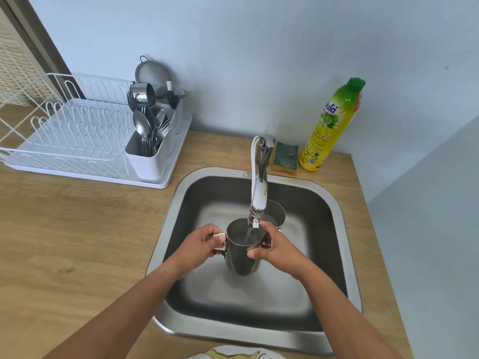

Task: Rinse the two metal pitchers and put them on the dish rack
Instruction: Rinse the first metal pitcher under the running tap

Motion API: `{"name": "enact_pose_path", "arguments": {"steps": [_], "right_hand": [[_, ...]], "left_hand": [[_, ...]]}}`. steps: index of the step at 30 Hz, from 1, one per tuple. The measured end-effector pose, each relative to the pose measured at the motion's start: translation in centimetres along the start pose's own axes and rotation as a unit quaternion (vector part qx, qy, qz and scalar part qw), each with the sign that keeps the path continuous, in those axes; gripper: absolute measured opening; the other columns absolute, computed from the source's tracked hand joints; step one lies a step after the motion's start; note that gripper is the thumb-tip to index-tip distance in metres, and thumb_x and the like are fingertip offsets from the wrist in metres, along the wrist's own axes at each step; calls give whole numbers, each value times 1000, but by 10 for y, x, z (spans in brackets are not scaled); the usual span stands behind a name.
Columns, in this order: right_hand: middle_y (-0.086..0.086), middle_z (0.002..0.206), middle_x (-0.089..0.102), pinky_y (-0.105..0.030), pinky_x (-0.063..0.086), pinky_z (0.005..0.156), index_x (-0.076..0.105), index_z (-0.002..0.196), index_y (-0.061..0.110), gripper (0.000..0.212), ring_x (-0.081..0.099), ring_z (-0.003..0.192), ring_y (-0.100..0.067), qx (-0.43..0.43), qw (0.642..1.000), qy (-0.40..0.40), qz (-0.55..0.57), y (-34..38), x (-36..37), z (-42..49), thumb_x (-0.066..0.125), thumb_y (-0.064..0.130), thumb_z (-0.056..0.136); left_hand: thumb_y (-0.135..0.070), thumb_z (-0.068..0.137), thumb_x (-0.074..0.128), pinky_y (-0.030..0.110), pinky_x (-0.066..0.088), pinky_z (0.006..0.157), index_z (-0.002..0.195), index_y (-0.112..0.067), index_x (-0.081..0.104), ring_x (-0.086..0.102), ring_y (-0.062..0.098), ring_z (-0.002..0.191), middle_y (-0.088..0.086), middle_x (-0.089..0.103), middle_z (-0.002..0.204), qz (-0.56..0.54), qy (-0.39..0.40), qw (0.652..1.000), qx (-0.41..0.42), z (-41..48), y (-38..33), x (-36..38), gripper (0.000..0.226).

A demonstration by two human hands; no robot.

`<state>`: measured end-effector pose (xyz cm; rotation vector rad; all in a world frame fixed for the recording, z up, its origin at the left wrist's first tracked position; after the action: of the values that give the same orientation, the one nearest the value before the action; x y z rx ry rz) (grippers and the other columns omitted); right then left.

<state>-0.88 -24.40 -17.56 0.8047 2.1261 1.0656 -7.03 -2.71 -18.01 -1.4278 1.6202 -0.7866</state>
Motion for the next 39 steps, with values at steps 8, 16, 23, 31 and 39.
{"name": "enact_pose_path", "arguments": {"steps": [8, 16, 23, 31, 39], "right_hand": [[4, 116, 70, -26, 54, 88, 53, 134, 16, 59, 65, 108, -11, 41, 999, 31, 14, -6, 1, 6, 79, 22, 81], [-6, 97, 75, -37, 60, 74, 65, 113, 11, 56, 72, 84, -23, 105, 994, 40, 4, 4, 8, 16, 69, 56, 80], [-14, 92, 72, -40, 62, 59, 64, 108, 14, 54, 71, 68, -27, 150, 989, 14, 6, 17, 12, 18, 58, 62, 86], [-16, 89, 72, -44, 61, 53, 62, 115, 15, 62, 72, 72, -33, 201, 980, -8, 1, 27, 13, 14, 55, 68, 84], [-7, 98, 70, -48, 63, 67, 62, 114, 17, 53, 70, 79, -26, 177, 984, -1, -1, 27, 12, 8, 58, 63, 86]], "left_hand": [[-22, 99, 52, 31, 53, 65, 92, -11, 60, 71, 18, 75, 4, 74, 84, 26, -4, 999, -23, 3, 4, 0, 15], [-28, 101, 50, 26, 52, 45, 94, -7, 61, 65, 16, 51, 13, 71, 74, 13, -18, 996, -87, 10, 5, -1, 25], [-33, 101, 50, 29, 55, 44, 103, -1, 63, 67, 16, 51, 9, 69, 64, -27, 4, 989, -143, 13, 7, -4, 35], [-35, 101, 51, 27, 55, 42, 94, -6, 63, 60, 10, 42, 4, 59, 62, -65, 35, 977, -202, 15, 7, 0, 33], [-33, 102, 48, 32, 61, 55, 103, -6, 61, 71, 18, 63, 12, 72, 79, -84, 57, 979, -176, 13, 7, -2, 30]]}}
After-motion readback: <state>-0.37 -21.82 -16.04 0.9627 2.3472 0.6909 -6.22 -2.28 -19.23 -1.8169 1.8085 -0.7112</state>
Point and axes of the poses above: each hand's wrist, its own z-axis towards the middle knuckle, its own x-axis out of the palm, y = z × x, the point moved 1 cm from there along z, towards the middle knuckle
